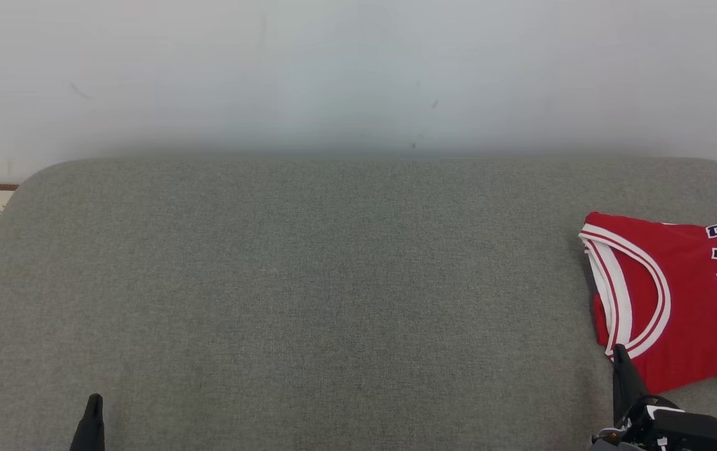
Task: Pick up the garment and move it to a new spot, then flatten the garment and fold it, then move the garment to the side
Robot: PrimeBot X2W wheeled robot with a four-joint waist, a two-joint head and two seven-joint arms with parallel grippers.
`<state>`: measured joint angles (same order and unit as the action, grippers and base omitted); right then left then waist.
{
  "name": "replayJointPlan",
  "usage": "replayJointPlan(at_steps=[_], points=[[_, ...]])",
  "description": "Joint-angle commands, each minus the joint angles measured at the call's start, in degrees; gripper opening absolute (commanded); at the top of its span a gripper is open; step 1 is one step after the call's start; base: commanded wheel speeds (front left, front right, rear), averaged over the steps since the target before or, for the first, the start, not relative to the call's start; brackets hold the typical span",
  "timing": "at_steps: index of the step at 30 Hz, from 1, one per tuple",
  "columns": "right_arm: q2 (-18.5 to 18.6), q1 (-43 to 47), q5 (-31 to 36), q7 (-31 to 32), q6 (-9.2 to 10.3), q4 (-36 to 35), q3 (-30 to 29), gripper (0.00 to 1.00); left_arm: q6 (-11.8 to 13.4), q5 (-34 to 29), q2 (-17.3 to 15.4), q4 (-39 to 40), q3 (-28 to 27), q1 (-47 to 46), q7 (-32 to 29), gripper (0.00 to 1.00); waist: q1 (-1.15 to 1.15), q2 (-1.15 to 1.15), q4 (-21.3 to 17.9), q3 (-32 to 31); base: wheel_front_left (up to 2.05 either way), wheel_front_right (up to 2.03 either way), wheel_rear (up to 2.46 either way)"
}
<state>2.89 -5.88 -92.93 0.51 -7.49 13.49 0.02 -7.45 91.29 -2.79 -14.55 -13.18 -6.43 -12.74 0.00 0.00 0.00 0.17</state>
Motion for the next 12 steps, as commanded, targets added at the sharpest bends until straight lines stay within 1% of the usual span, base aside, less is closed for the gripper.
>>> replayJointPlan(at_steps=[1,12], points=[[-0.1,-0.1,-0.4,0.2,0.0,-0.2,0.0,0.0,-0.1,0.6,-0.2,-0.1,-0.2,-0.3,-0.1,0.0,0.0,0.0,0.0,0.0,0.0,0.0,0.0],[-0.1,-0.1,-0.4,0.2,0.0,-0.2,0.0,0.0,-0.1,0.6,-0.2,-0.1,-0.2,-0.3,-0.1,0.0,0.0,0.0,0.0,0.0,0.0,0.0,0.0]])
